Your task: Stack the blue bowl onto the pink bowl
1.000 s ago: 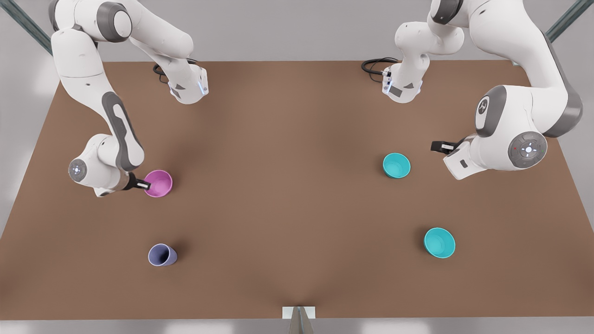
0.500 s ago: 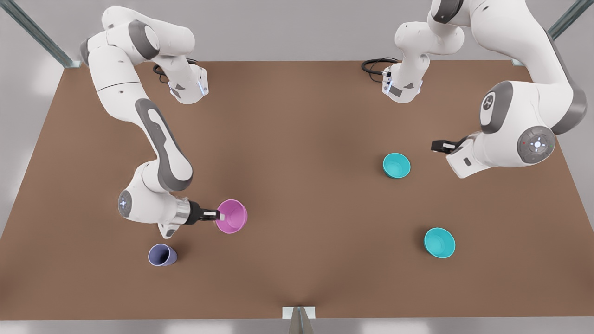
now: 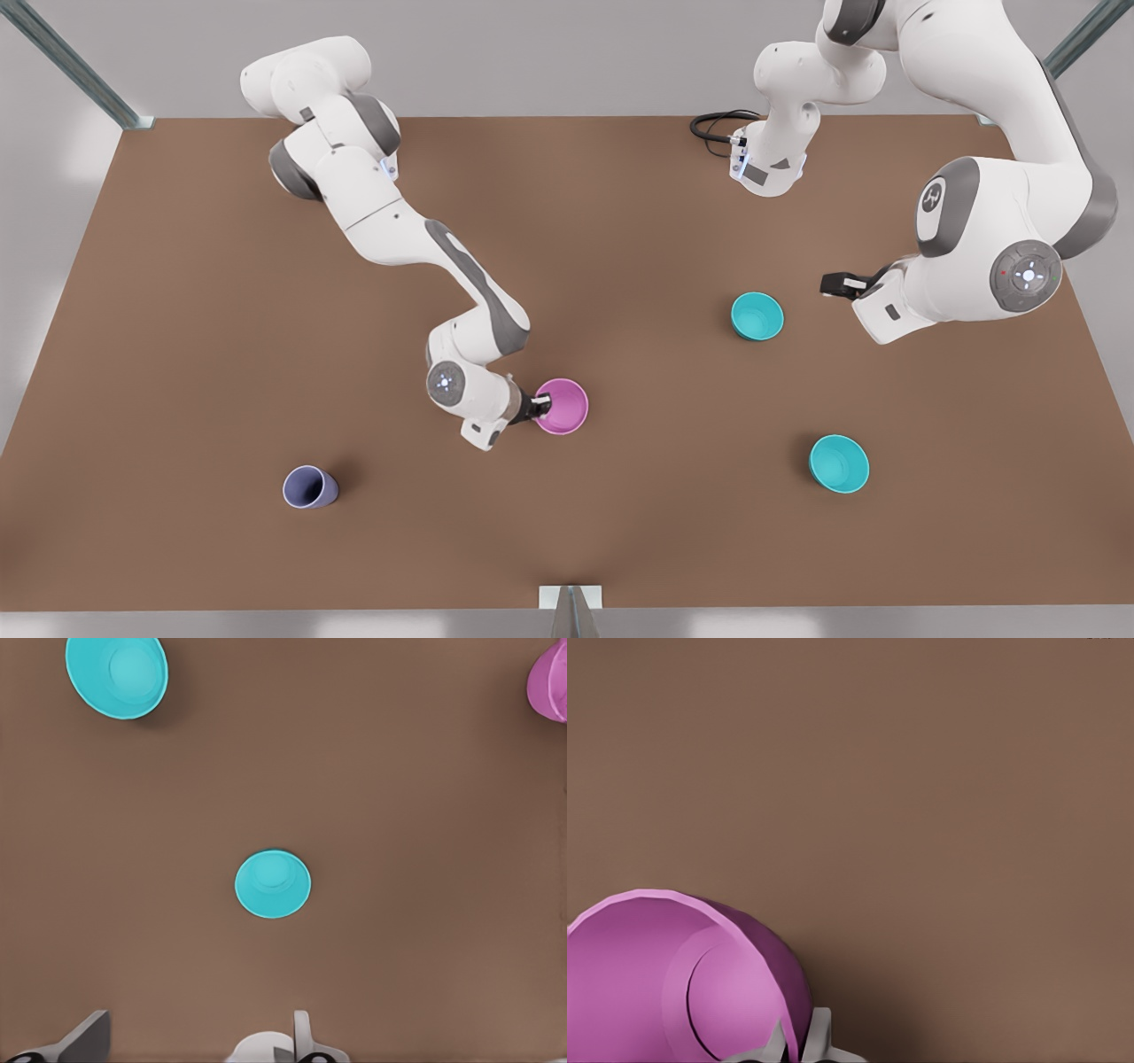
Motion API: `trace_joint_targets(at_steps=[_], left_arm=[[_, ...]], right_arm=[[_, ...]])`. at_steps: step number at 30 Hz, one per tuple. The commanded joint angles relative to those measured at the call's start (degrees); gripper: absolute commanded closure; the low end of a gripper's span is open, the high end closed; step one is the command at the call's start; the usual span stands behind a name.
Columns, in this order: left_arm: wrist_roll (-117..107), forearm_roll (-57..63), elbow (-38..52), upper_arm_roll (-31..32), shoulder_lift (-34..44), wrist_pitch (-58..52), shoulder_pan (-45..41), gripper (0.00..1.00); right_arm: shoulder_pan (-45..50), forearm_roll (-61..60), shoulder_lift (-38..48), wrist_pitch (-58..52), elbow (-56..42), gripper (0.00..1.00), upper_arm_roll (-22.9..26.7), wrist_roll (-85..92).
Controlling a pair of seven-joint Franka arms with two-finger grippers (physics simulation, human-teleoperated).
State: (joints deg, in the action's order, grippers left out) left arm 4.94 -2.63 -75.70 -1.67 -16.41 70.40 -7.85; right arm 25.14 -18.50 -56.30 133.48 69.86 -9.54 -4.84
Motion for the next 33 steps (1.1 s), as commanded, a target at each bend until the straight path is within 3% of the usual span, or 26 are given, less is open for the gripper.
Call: trace_joint_targets(at_steps=[1, 2, 3, 7, 10, 11, 13, 14, 16, 18, 19, 24, 27, 32, 33], left_arm=[[-1.42, 0.00, 0.03, 0.00, 0.06, -0.26, 0.03, 0.00], [-1.42, 0.00, 0.03, 0.00, 0.06, -0.44, 0.03, 0.00], [-1.51, 0.00, 0.03, 0.09, 0.06, -0.52, -0.06, 0.00], [-3.97, 0.17, -0.15, 0.00, -0.91, -0.09, 0.12, 0.00], [-4.68, -0.97, -0.41, -2.28, -3.72, 2.29, 0.91, 0.00], [-4.76, -2.02, -4.79, -3.42, -3.46, 6.14, 0.91, 0.00], [-3.89, -3.43, -16.72, -3.86, -2.06, 17.55, 1.44, 0.00], [-2.30, -3.34, -28.15, -4.22, -0.39, 31.25, 1.26, 0.00], [-0.46, -3.43, -40.75, -4.22, -0.47, 48.78, 1.17, 0.00], [2.27, -3.61, -45.41, -4.22, -0.82, 55.27, 1.17, 0.00], [2.27, -3.78, -48.48, -4.22, -0.91, 60.55, 1.17, 0.00], [3.06, -4.04, -52.00, -4.04, -1.87, 63.72, -0.14, 0.00], [3.06, -7.29, -52.97, -3.87, -2.49, 63.28, -0.67, 0.00], [3.15, -7.56, -54.20, -3.87, -2.58, 59.59, -0.93, 0.00], [3.15, -7.56, -54.20, -3.87, -2.67, 59.50, -1.02, 0.05]], right_arm=[[0.35, 0.92, -0.04, 3.02, 0.10, 0.79, 0.22, -4.48], [0.35, 0.92, -0.04, 3.11, 0.10, 0.44, 0.22, -4.48], [0.35, 0.92, -0.04, 4.94, 0.36, 0.00, 0.22, -4.48], [-0.26, 0.57, 1.01, 5.22, -0.16, 0.00, 0.22, -7.11], [-5.88, -0.31, 3.03, 4.69, -0.95, 0.00, -0.13, -6.76], [-9.04, -0.22, 5.31, 3.38, -0.52, 0.00, -0.13, -6.67], [-15.46, 2.49, 12.16, -16.53, -0.25, 0.00, 0.48, -6.32], [-19.50, 8.82, 16.55, -31.65, -0.95, 0.00, 1.72, -6.15], [-27.42, 15.33, 25.53, -50.06, -0.95, 0.00, 1.72, -1.84], [-29.09, 22.37, 29.93, -55.25, -0.87, 0.00, 1.72, 0.18], [-30.23, 22.28, 31.77, -56.39, -0.60, 0.00, 1.72, 0.36], [-34.01, 22.72, 41.79, -59.47, 2.47, 0.00, 1.89, 0.71], [-38.41, 22.37, 54.00, -53.42, 17.57, 0.00, 1.89, 0.80], [-37.88, 22.19, 53.05, -52.53, 18.12, 0.00, 1.81, 0.80], [-37.88, 22.19, 52.87, -52.53, 18.03, 0.00, 1.81, 0.80]])
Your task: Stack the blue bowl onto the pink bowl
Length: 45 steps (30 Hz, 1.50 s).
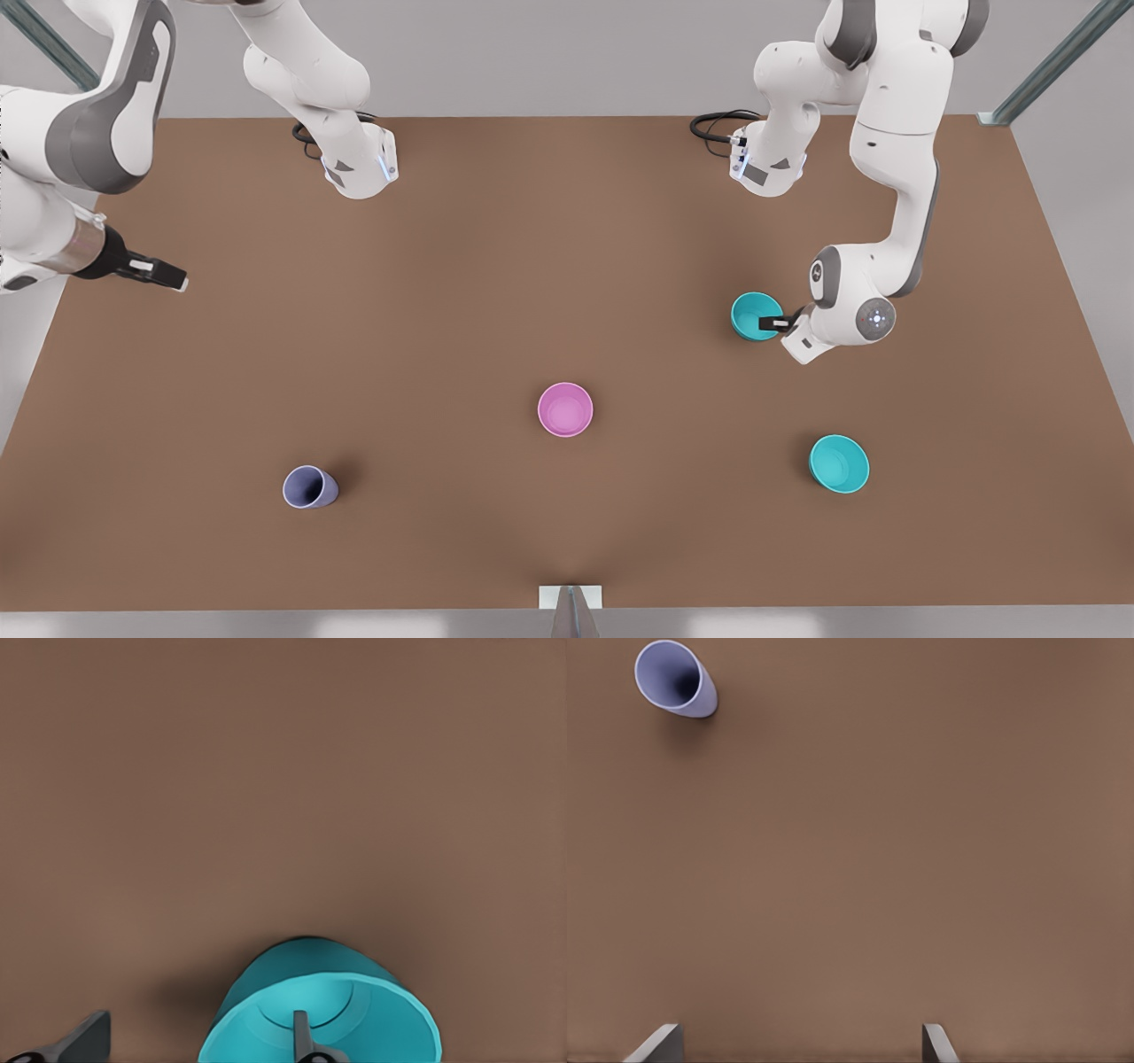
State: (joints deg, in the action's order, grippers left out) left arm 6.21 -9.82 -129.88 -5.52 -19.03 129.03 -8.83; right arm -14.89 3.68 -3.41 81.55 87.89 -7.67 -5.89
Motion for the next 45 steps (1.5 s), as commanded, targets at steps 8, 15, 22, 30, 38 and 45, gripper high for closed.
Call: trace_joint_targets(at_steps=[8, 15, 22, 30, 38, 45], left_arm=[[1.79, -4.07, -0.02, 0.51, -1.27, -0.27, -0.66, 0.79], [-8.04, -6.80, 18.86, 0.51, -3.12, -20.75, -8.74, 0.79], [-37.50, -7.15, 66.59, 2.18, -28.69, -23.92, -21.32, 0.79], [-44.26, -7.32, 66.16, 5.69, -33.27, -13.98, -22.46, 0.79], [-46.20, -7.41, 66.33, 7.36, -33.79, -10.82, -22.55, 0.79], [-46.02, -7.23, 65.89, 7.36, -34.41, -9.15, -22.55, 0.79]], right_arm=[[2.32, -0.17, -0.46, -0.60, -0.09, 0.00, -0.07, 1.85], [2.32, -0.34, -0.63, -0.69, 0.00, 0.00, -0.15, 1.93], [2.50, -0.43, -1.07, -0.77, 0.00, 0.00, -0.07, 2.37], [2.50, -0.34, -1.07, -0.95, 0.09, 0.00, -0.15, 2.29], [2.50, -0.34, -1.16, -1.04, 0.17, 0.00, -0.24, 2.29], [2.50, -0.34, -1.42, -1.04, 0.09, 0.00, -0.33, 2.37]])
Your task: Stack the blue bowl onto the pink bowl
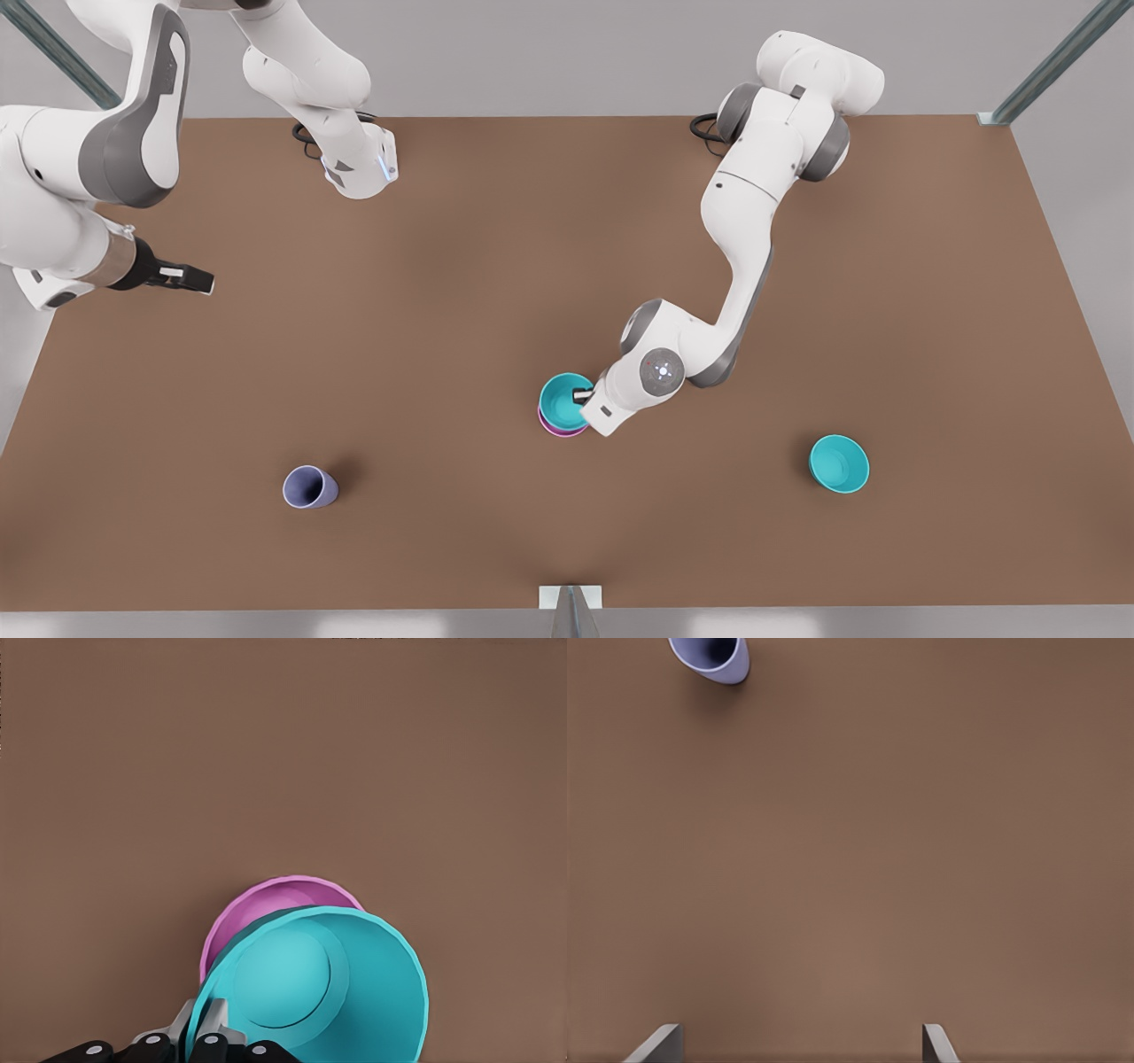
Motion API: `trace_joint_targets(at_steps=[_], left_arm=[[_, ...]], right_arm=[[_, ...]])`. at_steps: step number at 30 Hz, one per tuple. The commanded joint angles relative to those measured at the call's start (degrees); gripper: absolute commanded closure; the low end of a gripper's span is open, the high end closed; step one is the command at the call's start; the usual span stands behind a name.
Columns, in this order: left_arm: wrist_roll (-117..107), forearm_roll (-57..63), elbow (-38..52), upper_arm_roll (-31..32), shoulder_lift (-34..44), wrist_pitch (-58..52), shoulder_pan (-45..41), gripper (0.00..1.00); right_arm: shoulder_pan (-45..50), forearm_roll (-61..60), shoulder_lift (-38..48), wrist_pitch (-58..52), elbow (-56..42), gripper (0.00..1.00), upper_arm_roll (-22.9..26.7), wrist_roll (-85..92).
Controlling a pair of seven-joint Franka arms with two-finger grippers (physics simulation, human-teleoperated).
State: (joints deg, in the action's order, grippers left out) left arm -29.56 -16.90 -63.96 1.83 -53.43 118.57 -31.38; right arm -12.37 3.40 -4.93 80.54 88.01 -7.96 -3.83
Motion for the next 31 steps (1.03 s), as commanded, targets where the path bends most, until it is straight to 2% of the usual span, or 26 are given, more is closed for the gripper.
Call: trace_joint_targets(at_steps=[1, 11, 12, 13, 15, 16, 17, 18, 20, 21, 22, 23, 24, 25, 26, 31], left_arm=[[-10.26, -0.15, -0.02, 0.01, -0.09, 1.14, 0.00, 0.79], [-10.17, -0.15, -0.02, 0.81, -0.71, 1.58, 0.00, 0.79], [-9.47, -0.15, -0.02, 0.89, -0.71, 1.58, 0.00, 0.24], [-9.29, -0.06, -0.11, 0.89, -0.62, 1.32, 0.09, 0.00], [-9.03, 0.46, -0.11, 0.80, 0.17, -0.87, 0.18, 0.00], [-6.14, 0.99, -0.28, -0.25, 2.71, -10.42, 0.88, 0.00], [-3.67, 3.80, -0.46, -8.32, 10.44, -30.03, 0.88, 0.00], [6.77, 7.14, -0.37, -15.18, 16.86, -40.68, 0.88, 0.00], [24.89, 7.67, 0.24, -26.35, 25.83, -50.97, 0.88, 0.00], [24.90, 7.67, 0.42, -28.11, 27.59, -53.35, 0.88, 0.00], [24.37, 8.37, 0.25, -28.03, 29.34, -53.79, 1.49, 0.00], [24.72, 8.90, 0.68, -22.94, 29.96, -53.70, 7.72, 0.00], [24.72, 14.33, -1.68, -8.72, 33.12, -51.43, 18.79, 0.00], [24.46, 21.39, -6.78, 2.47, 37.95, -45.36, 25.92, 0.00], [24.81, 17.60, -13.98, 2.30, 44.02, -40.35, 27.68, 0.00], [24.90, 17.51, -13.99, 1.86, 44.29, -44.12, 27.69, 0.00]], right_arm=[[-0.02, -0.06, 0.01, -0.03, -0.04, 0.00, -0.04, 0.22], [-0.02, 0.12, 0.01, -0.12, -0.21, 0.00, -0.04, 0.31], [-0.02, 0.12, 0.01, -0.12, -0.21, 0.00, -0.04, 0.31], [-0.02, 0.12, 0.01, -0.12, -0.21, 0.00, -0.04, 0.31], [-0.02, 0.12, 0.01, -0.12, -0.21, 0.00, -0.04, 0.31], [-0.02, 0.20, 0.01, -0.12, -0.21, 0.00, -0.04, 0.31], [-0.02, 0.20, 0.01, -0.12, -0.21, 0.00, -0.04, 0.31], [-0.02, 0.20, -0.08, -0.03, -0.21, 0.00, -0.04, 0.31], [-0.02, 0.12, -0.08, -0.12, -0.12, 0.00, -0.04, 0.31], [-0.02, 0.12, -0.08, -0.03, -0.12, 0.00, -0.04, 0.31], [-0.02, 0.12, -0.08, -0.03, -0.21, 0.00, -0.04, 0.22], [-0.02, 0.12, -0.08, -0.03, -0.21, 0.00, -0.04, 0.31], [-0.02, 0.12, -0.08, -0.03, -0.21, 0.00, -0.04, 0.31], [-0.02, 0.12, -0.08, -0.03, -0.21, 0.00, -0.04, 0.31], [-0.02, 0.12, -0.08, -0.03, -0.21, 0.00, -0.04, 0.31], [-0.02, 0.12, -0.17, -0.03, -0.30, 0.00, -0.04, 0.31]])
